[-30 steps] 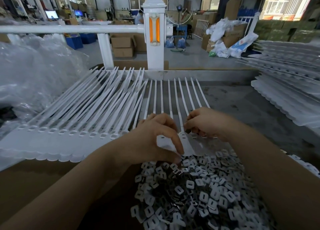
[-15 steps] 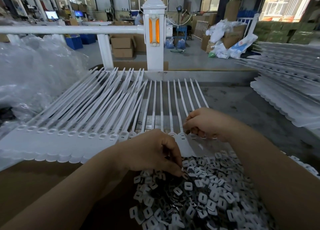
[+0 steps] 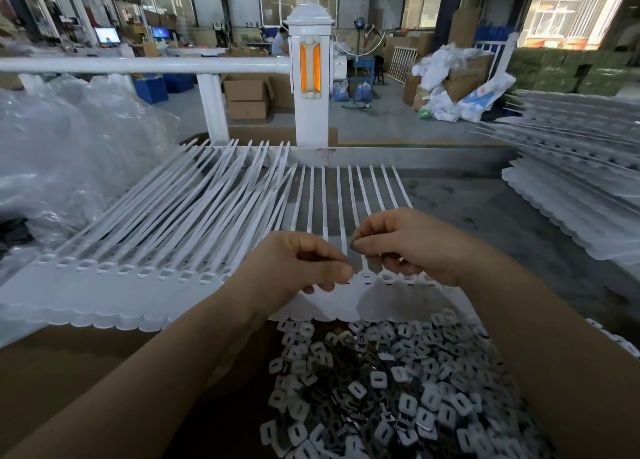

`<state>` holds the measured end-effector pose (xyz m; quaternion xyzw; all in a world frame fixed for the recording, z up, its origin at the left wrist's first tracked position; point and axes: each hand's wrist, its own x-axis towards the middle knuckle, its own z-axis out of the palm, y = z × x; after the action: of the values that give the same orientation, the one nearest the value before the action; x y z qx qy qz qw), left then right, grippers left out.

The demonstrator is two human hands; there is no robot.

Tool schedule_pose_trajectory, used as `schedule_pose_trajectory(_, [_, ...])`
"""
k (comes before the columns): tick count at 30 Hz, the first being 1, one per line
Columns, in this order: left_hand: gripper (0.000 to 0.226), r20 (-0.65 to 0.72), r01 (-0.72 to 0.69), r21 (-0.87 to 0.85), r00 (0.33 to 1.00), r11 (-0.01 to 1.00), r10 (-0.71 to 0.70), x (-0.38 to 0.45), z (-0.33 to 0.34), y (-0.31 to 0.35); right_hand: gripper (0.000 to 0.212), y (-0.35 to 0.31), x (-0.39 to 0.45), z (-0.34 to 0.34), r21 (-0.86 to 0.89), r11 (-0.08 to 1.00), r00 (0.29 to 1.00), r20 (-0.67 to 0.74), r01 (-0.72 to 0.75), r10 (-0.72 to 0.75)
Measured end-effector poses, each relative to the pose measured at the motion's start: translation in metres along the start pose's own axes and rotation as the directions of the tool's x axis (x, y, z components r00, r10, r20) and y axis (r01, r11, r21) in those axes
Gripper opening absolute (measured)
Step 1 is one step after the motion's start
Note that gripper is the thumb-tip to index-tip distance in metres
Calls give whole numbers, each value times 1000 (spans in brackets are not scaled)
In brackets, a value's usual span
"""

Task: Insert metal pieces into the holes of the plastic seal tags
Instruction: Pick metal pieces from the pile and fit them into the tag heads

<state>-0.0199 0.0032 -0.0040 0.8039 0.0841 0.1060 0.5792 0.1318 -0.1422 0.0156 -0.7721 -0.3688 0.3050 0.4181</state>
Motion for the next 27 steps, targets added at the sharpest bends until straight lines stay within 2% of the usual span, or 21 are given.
schedule_pose_trajectory(3, [17,-71,29,-171,997,985,-42,2,-1,-2,4,-4,-3,0,-6,997,994,84,75,-74])
schedule_pose_trajectory(6, [14,-80,58,-238,994,970,-79,3,-1,-3,7,-3,-4,1,-29,995,986,140,93,-88])
schedule_pose_trajectory(9, [4,-89,86,-220,990,972,-108,3,-1,-5,8,-2,-4,1,-16,994,979,172,110,-106])
schedule_pose_trajectory(14, [3,-71,115,-195,989,974,-131,2,2,-6,9,-3,-4,5,-34,989,974,181,144,-136])
schedule_pose_trajectory(19, [6,-40,121,-194,991,974,-131,0,1,-5,3,-3,-3,8,-52,993,986,139,103,-94])
schedule_pose_trajectory(23, [4,-43,120,-124,991,985,-126,1,3,-5,7,-4,-4,9,-51,995,991,99,90,-85])
schedule_pose_trajectory(27, [5,-25,125,-139,991,982,-130,3,4,-7,9,-6,-5,9,-28,997,991,120,70,-66])
